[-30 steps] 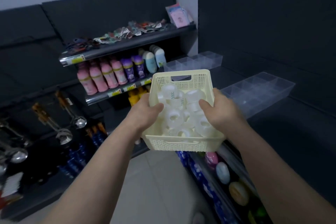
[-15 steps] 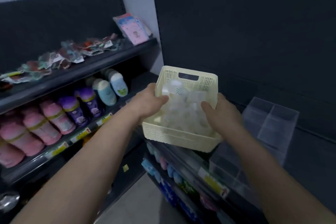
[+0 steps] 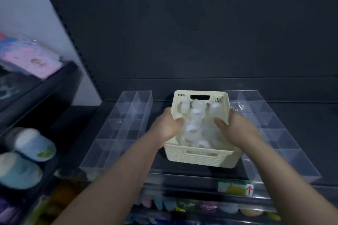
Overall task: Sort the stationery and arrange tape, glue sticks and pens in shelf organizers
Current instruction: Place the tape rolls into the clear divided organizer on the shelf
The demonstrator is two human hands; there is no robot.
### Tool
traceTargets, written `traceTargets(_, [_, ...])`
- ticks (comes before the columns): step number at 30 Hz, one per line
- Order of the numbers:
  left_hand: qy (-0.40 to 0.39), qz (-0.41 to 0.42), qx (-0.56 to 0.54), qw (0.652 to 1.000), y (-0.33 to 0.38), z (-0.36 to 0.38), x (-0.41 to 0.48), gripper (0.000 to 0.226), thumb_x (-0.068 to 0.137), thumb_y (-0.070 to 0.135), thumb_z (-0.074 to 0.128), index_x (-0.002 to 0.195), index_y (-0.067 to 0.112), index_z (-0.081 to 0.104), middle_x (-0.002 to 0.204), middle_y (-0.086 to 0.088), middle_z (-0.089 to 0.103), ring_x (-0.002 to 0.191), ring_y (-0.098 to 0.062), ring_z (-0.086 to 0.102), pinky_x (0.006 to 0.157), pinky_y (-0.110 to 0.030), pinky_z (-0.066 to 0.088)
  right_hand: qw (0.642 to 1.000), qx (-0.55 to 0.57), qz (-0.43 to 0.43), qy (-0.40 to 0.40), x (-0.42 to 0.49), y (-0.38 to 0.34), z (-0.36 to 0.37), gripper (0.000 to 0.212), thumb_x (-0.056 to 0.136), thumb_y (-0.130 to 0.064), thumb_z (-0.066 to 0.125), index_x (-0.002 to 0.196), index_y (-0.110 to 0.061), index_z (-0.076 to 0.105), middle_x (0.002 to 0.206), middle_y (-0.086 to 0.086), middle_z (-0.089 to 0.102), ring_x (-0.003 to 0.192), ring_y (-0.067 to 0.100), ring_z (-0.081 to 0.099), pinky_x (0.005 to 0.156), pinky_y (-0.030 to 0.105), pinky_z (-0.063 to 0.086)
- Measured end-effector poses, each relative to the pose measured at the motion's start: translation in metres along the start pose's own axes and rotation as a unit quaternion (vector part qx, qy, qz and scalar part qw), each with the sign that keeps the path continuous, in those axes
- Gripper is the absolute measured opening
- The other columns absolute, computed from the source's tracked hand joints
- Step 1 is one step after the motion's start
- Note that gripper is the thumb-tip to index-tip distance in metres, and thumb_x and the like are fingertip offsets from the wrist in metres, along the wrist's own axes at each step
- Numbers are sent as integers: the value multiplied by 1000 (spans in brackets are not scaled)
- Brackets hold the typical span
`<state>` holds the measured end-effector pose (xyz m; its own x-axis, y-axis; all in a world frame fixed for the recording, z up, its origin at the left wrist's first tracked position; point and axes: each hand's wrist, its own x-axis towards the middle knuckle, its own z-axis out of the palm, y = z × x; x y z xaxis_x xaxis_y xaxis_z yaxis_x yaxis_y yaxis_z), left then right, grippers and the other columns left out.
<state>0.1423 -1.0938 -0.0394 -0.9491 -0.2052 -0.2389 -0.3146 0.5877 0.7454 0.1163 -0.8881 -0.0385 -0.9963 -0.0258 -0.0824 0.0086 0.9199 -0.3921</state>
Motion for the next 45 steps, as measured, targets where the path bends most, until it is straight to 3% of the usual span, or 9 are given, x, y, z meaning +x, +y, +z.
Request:
traceTargets(3, [15, -3, -11, 1000, -10, 7, 5, 42, 90, 38, 49, 130, 28, 38, 101, 10, 60, 83, -14, 63, 77, -39, 56, 1000, 10, 6, -16, -2, -1, 8, 65, 95, -48, 42, 143, -9, 21, 126, 14, 55, 110, 32, 55, 74, 35, 41])
traceTargets(7, [20, -19, 10, 1000, -21, 7, 11, 62, 93, 34, 49, 147, 24, 20, 130, -3, 55, 96, -21, 62, 85, -41, 54, 999, 50, -8, 9, -5, -7, 27, 64, 94, -43, 47, 142, -9, 21, 129, 13, 52, 109, 32, 54, 74, 35, 40])
traceTargets(11, [51, 30, 137, 989, -18, 10, 9, 82, 94, 37, 50, 152, 17, -5, 159, -4, 13, 132, -29, 41, 98, -38, 40, 996, -46, -27, 71, -11, -4, 30, 60, 95, -48, 39, 140, -9, 25, 128, 9, 51, 109, 28, 54, 65, 34, 38])
traceTargets(18, [57, 67, 210, 974, -20, 14, 8, 77, 98, 42, 40, 152, 12, -5, 161, -1, -2, 139, -23, 31, 100, -36, 39, 997, -62, -24, 37, -15, -6, 30, 74, 95, -53, 33, 149, -9, 7, 146, 9, 35, 126, 27, 43, 87, 41, 45])
traceTargets(25, [17, 73, 130, 989, -20, 1, 7, 73, 97, 44, 43, 153, 13, 9, 160, -4, 11, 142, -19, 23, 112, -35, 26, 975, -164, -126, 83, -4, -25, 20, 50, 94, -40, 42, 135, -12, 39, 147, 9, 32, 139, 27, 24, 105, 43, 32])
traceTargets(31, [136, 180, 230, 947, -39, -53, 9, 41, 98, 25, 46, 137, 12, 47, 148, -7, 39, 136, -21, 32, 108, -26, 21, 971, -128, -186, 75, -3, -58, 28, 42, 93, -36, 44, 132, -20, 47, 142, 2, 41, 131, 22, 37, 96, 38, 39])
traceTargets(36, [30, 64, 368, 927, -83, -92, 32, 55, 98, 44, 38, 149, 29, 25, 160, -4, 11, 147, -26, 4, 117, -48, 14, 970, -111, -205, 68, -5, -95, 45, 32, 92, -35, 47, 120, -24, 58, 121, -3, 58, 110, 21, 53, 77, 33, 42])
traceTargets(40, [-22, 56, 342, 938, -110, -105, 40, 69, 90, 70, 28, 150, 40, 14, 161, 2, -1, 147, -25, -7, 118, -48, 2, 971, -108, -201, 76, -5, -133, 67, 34, 86, -18, 48, 117, -25, 60, 114, -3, 61, 108, 22, 53, 76, 32, 42])
traceTargets(45, [-52, 43, 341, 938, -108, -110, 47, 73, 90, 70, 25, 152, 34, 9, 161, 1, -8, 147, -24, -12, 117, -52, -1, 976, -117, -141, 118, 0, -159, 80, 33, 86, -15, 46, 114, -23, 62, 105, -1, 63, 96, 23, 59, 67, 30, 40])
